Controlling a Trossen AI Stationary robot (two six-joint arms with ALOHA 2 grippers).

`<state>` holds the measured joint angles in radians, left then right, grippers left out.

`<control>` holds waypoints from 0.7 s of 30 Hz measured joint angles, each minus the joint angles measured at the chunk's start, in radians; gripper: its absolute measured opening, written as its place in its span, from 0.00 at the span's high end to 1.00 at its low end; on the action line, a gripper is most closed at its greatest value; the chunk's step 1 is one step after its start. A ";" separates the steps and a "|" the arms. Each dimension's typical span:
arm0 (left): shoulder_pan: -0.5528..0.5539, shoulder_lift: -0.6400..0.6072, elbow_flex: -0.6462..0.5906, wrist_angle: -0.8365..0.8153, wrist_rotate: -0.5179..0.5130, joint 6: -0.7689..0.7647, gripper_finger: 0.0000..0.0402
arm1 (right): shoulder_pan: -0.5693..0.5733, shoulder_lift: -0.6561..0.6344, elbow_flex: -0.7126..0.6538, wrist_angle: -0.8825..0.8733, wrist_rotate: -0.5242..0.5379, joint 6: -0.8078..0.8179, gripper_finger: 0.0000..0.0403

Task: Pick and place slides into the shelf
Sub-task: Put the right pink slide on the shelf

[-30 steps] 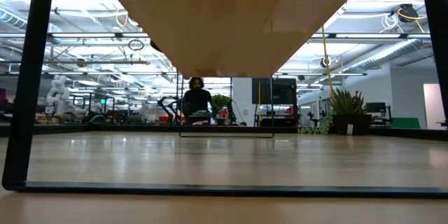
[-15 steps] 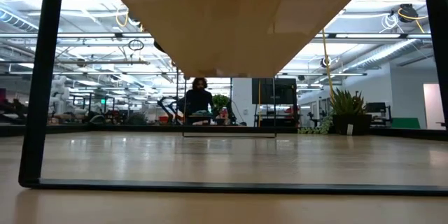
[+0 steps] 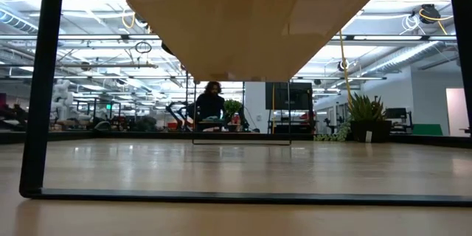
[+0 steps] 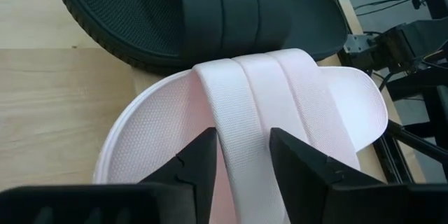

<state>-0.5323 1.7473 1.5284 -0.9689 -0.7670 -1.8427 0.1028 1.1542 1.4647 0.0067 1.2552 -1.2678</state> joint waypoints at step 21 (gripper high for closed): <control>-0.039 -0.016 0.000 -0.102 -0.041 -0.101 0.67 | 0.000 0.000 0.000 -0.040 0.000 0.001 0.73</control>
<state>-0.5712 1.7317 1.5284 -1.0713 -0.8082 -1.9438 0.1028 1.1545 1.4647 -0.0334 1.2552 -1.2671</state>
